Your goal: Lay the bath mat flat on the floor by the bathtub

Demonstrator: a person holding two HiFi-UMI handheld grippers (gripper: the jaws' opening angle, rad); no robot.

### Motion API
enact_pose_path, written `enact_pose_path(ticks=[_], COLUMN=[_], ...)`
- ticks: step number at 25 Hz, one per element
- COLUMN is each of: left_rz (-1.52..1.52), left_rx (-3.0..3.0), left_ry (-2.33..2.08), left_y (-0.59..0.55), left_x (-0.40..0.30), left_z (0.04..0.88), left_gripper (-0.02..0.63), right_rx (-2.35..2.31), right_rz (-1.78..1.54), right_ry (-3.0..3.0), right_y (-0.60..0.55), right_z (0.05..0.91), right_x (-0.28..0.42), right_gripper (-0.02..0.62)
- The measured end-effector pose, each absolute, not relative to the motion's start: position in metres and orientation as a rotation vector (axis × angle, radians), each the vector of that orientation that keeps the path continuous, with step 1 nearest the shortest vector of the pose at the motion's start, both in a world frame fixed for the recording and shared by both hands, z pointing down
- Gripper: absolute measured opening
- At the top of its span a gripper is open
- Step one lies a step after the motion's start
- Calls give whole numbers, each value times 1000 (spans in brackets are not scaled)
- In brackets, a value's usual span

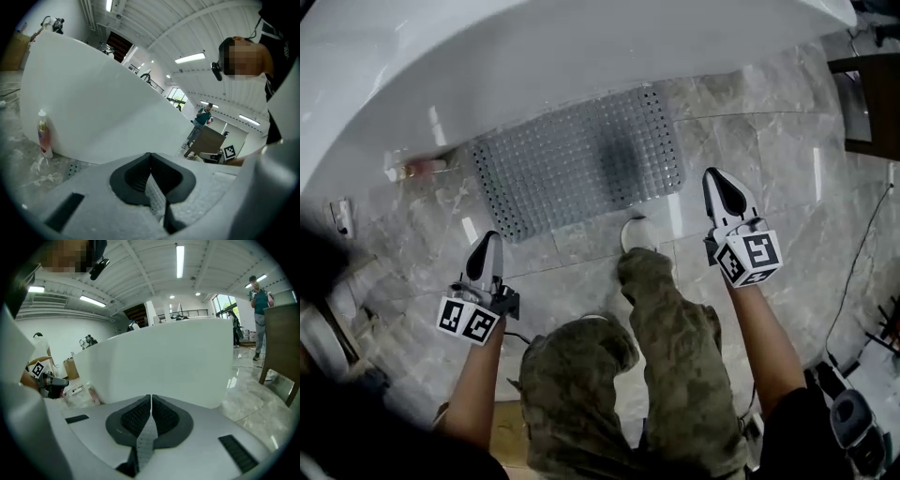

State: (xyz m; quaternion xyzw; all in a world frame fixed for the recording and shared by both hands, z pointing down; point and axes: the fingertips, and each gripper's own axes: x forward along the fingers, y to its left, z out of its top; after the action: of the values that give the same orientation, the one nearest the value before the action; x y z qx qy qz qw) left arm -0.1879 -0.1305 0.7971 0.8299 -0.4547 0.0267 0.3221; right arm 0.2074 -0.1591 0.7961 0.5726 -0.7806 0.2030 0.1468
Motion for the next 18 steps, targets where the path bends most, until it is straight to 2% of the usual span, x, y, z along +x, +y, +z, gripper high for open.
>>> enact_pose_path(ticks=[8,18], left_rz=[58,-73], left_rx=[2101,2099], left_ry=[-1234,-1388], left_y=[-69,-12], left_x=[-172,-198], left_z=[668,483], left_gripper=[17,17], right_rx=[1698,1631], right_rz=[621,657], right_ry=[-2215,-2254], right_y=[-104,0], right_z=[641,477], right_x=[219,139], right_gripper=[19,18])
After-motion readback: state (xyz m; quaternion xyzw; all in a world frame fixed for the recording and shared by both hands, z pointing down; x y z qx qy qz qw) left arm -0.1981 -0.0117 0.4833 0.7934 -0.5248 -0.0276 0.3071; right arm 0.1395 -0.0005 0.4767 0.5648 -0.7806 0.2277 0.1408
